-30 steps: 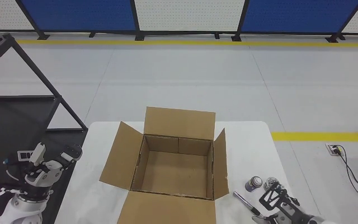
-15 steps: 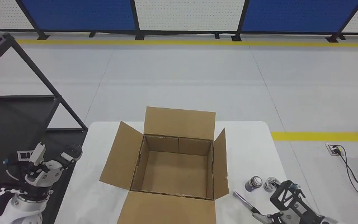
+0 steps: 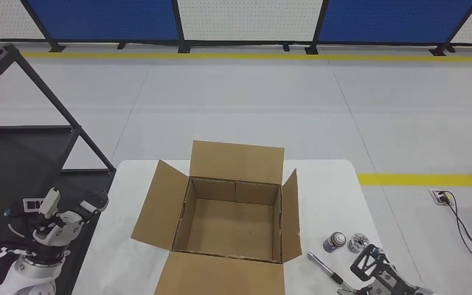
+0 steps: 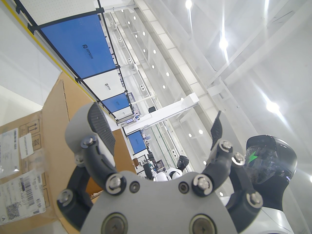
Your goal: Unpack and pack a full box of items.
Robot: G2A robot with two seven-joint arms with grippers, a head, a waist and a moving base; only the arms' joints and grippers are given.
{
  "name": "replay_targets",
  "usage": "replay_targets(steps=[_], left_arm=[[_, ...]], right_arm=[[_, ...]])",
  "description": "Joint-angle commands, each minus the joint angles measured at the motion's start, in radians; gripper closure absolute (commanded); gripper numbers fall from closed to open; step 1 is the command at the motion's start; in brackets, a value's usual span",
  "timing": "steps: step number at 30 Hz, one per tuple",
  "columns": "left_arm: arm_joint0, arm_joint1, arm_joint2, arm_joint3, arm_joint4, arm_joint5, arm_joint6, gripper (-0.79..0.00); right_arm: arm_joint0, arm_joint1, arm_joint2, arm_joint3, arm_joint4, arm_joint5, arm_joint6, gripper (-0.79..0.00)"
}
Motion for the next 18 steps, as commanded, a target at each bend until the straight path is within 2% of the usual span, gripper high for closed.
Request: replay_targets(steps=[1, 3, 12, 18], left_arm=[[0.0, 0.0, 0.0, 0.0, 0.0, 0.0, 0.0, -0.785], [0.0, 0.0, 0.0, 0.0, 0.0, 0.0, 0.0, -0.785], [0.0, 0.0, 0.0, 0.0, 0.0, 0.0, 0.0, -0.785], [0.0, 0.0, 0.0, 0.0, 0.0, 0.0, 0.0, -0.785]], right_arm=[[0.031, 0.003, -0.037, 0.064, 0.005, -0.038, 0.003, -0.785], [0.063, 0.004, -0.054, 0.104, 0.016, 0.002, 0.036, -0.785], [0.063, 0.004, -0.055, 0.105, 0.014, 0.001, 0.032, -0.785], [0.111, 0.006, -0.154, 0.16, -0.126, -0.054, 0.002, -0.785]])
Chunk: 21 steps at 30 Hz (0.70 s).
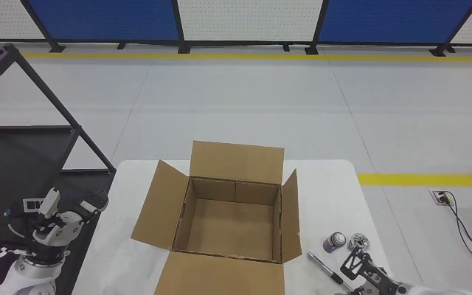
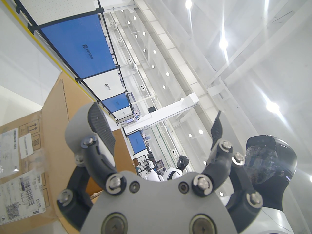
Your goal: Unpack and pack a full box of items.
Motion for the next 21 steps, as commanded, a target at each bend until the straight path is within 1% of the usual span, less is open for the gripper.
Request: replay_targets(steps=[1, 4, 7, 9, 10, 11, 12, 13, 14, 15, 16, 17, 21], left_arm=[[0.0, 0.0, 0.0, 0.0, 0.0, 0.0, 0.0, -0.785], [0.0, 0.0, 0.0, 0.0, 0.0, 0.0, 0.0, -0.785], [0.0, 0.0, 0.0, 0.0, 0.0, 0.0, 0.0, -0.785], [0.0, 0.0, 0.0, 0.0, 0.0, 0.0, 0.0, -0.785], [0.0, 0.0, 0.0, 0.0, 0.0, 0.0, 0.0, -0.785], [0.0, 0.0, 0.0, 0.0, 0.0, 0.0, 0.0, -0.785], [0.0, 0.0, 0.0, 0.0, 0.0, 0.0, 0.0, -0.785], [0.0, 0.0, 0.0, 0.0, 0.0, 0.0, 0.0, -0.785], [0.0, 0.0, 0.0, 0.0, 0.0, 0.0, 0.0, -0.785], [0.0, 0.0, 0.0, 0.0, 0.0, 0.0, 0.0, -0.785], [0.0, 0.0, 0.0, 0.0, 0.0, 0.0, 0.0, -0.785], [0.0, 0.0, 0.0, 0.0, 0.0, 0.0, 0.0, -0.785], [0.0, 0.0, 0.0, 0.0, 0.0, 0.0, 0.0, -0.785]], right_arm=[[0.029, 0.0, -0.041, 0.026, -0.063, -0.017, -0.021, -0.785], [0.062, 0.0, -0.09, 0.064, -0.138, -0.052, -0.059, -0.785], [0.09, 0.0, -0.129, 0.104, -0.174, -0.083, -0.091, -0.785], [0.106, -0.001, -0.153, 0.126, -0.202, -0.083, -0.094, -0.77], [0.116, -0.001, -0.165, 0.134, -0.214, -0.086, -0.095, -0.708], [0.125, -0.002, -0.176, 0.147, -0.223, -0.079, -0.095, -0.628], [0.134, -0.003, -0.187, 0.158, -0.229, -0.074, -0.093, -0.579], [0.144, -0.004, -0.198, 0.167, -0.23, -0.072, -0.094, -0.566], [0.153, -0.005, -0.206, 0.176, -0.229, -0.074, -0.096, -0.508], [0.161, -0.005, -0.211, 0.185, -0.229, -0.075, -0.098, -0.413], [0.169, -0.006, -0.215, 0.194, -0.23, -0.076, -0.099, -0.385], [0.176, -0.006, -0.22, 0.202, -0.233, -0.078, -0.097, -0.376], [0.205, -0.007, -0.242, 0.236, -0.24, -0.087, -0.08, -0.382]])
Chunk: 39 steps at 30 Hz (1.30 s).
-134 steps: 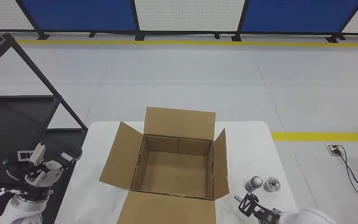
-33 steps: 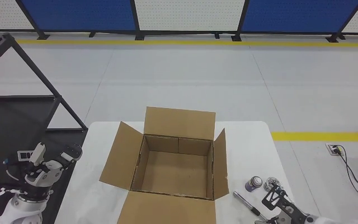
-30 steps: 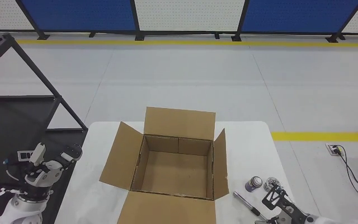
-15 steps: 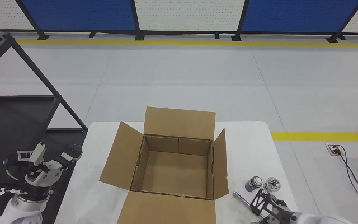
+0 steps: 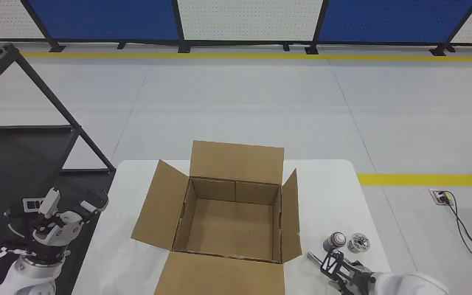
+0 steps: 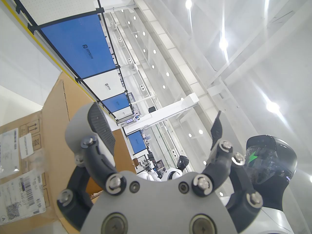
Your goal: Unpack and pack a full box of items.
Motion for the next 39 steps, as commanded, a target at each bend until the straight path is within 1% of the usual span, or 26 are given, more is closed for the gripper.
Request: replay_targets(steps=[1, 7, 12, 18, 21, 22, 23, 25, 26, 27, 34, 37, 39], left_arm=[[0.0, 0.0, 0.0, 0.0, 0.0, 0.0, 0.0, -0.785], [0.0, 0.0, 0.0, 0.0, 0.0, 0.0, 0.0, -0.785], [0.0, 0.0, 0.0, 0.0, 0.0, 0.0, 0.0, -0.785], [0.0, 0.0, 0.0, 0.0, 0.0, 0.0, 0.0, -0.785], [0.0, 0.0, 0.0, 0.0, 0.0, 0.0, 0.0, -0.785], [0.0, 0.0, 0.0, 0.0, 0.0, 0.0, 0.0, -0.785], [0.0, 0.0, 0.0, 0.0, 0.0, 0.0, 0.0, -0.785], [0.0, 0.0, 0.0, 0.0, 0.0, 0.0, 0.0, -0.785], [0.0, 0.0, 0.0, 0.0, 0.0, 0.0, 0.0, -0.785], [0.0, 0.0, 0.0, 0.0, 0.0, 0.0, 0.0, -0.785], [0.0, 0.0, 0.0, 0.0, 0.0, 0.0, 0.0, -0.785], [0.0, 0.0, 0.0, 0.0, 0.0, 0.0, 0.0, -0.785], [0.0, 0.0, 0.0, 0.0, 0.0, 0.0, 0.0, -0.785]], right_arm=[[0.016, -0.001, -0.01, 0.016, 0.003, -0.006, 0.007, -0.379], [0.042, -0.001, -0.03, 0.052, 0.007, -0.011, 0.026, -0.369], [0.059, -0.002, -0.047, 0.086, 0.017, -0.019, 0.024, -0.342], [0.074, -0.004, -0.066, 0.117, 0.018, -0.018, 0.017, -0.339], [0.076, -0.004, -0.073, 0.124, 0.017, -0.015, 0.014, -0.317], [0.077, -0.004, -0.075, 0.126, 0.016, -0.013, 0.014, -0.305], [0.078, -0.004, -0.076, 0.129, 0.016, -0.009, 0.014, -0.271], [0.082, -0.004, -0.081, 0.132, 0.013, -0.005, 0.016, -0.166], [0.083, -0.004, -0.083, 0.135, 0.011, -0.001, 0.019, -0.068], [0.084, -0.005, -0.085, 0.135, 0.012, 0.002, 0.02, 0.0], [0.065, 0.0, -0.062, 0.101, 0.009, 0.009, -0.001, 0.0], [0.028, 0.006, -0.02, 0.056, 0.008, 0.01, -0.022, 0.0], [-0.014, 0.013, 0.029, 0.013, 0.004, 0.013, -0.038, 0.0]])
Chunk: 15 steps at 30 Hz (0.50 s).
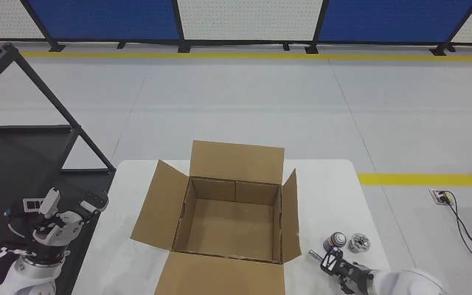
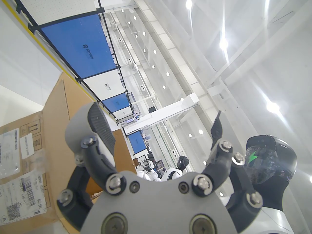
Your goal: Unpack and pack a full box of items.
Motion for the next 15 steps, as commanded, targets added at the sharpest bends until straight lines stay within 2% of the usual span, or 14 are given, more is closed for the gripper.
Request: replay_targets(steps=[1, 7, 15], left_arm=[[0.0, 0.0, 0.0, 0.0, 0.0, 0.0, 0.0, -0.785], [0.0, 0.0, 0.0, 0.0, 0.0, 0.0, 0.0, -0.785], [0.0, 0.0, 0.0, 0.0, 0.0, 0.0, 0.0, -0.785]], right_arm=[[-0.054, 0.007, 0.059, -0.056, -0.006, 0.005, -0.016, 0.0], [-0.268, 0.022, 0.271, -0.228, -0.036, 0.014, -0.091, 0.0], [-0.627, 0.005, 0.59, -0.487, -0.072, 0.016, -0.35, 0.0]])
